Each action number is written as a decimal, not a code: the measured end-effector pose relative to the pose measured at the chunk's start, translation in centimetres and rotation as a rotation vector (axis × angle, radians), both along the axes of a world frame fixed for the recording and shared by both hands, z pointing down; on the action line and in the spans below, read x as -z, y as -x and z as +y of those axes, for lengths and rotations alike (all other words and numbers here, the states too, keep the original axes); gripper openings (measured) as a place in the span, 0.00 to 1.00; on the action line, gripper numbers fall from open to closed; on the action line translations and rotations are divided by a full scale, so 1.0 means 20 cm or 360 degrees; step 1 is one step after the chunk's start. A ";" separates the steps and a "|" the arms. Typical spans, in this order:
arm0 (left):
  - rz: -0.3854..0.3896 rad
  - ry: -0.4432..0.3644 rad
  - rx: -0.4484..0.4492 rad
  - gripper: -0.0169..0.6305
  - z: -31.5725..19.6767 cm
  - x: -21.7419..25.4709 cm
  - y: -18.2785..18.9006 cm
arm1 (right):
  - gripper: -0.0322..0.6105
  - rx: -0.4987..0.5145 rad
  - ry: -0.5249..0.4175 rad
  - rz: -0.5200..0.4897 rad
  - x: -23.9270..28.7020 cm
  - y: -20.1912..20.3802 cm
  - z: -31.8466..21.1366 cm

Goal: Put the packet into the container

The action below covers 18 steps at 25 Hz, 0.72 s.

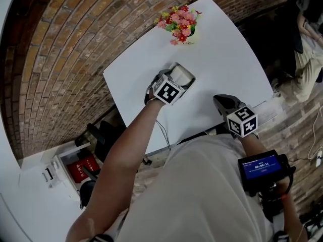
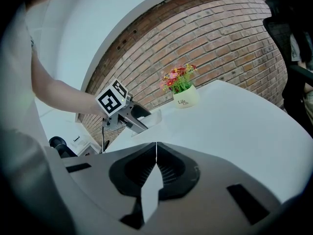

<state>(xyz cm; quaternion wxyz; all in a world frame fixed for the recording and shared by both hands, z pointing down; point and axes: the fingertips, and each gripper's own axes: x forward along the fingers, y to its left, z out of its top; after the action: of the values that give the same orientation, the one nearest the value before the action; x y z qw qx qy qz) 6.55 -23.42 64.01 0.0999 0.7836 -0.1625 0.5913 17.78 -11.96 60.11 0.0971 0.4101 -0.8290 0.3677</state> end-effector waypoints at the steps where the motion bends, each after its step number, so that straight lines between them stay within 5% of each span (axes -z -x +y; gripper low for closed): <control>1: 0.0017 0.0001 0.0016 0.64 0.00 0.01 0.00 | 0.07 0.0005 0.0000 0.0003 0.00 0.00 0.00; 14: 0.0467 -0.0323 0.0296 0.62 0.08 0.37 0.09 | 0.07 0.0168 -0.0118 0.0043 0.13 0.08 -0.10; 18: 0.0657 -0.0392 0.0427 0.43 0.18 0.49 0.14 | 0.07 0.0236 -0.0201 0.0059 0.23 0.15 -0.13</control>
<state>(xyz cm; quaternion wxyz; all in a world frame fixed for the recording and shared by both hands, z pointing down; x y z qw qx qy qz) 3.68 -19.86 54.18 0.1124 0.8651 -0.3117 0.3764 14.87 -14.62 55.44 0.1133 0.3596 -0.8766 0.2989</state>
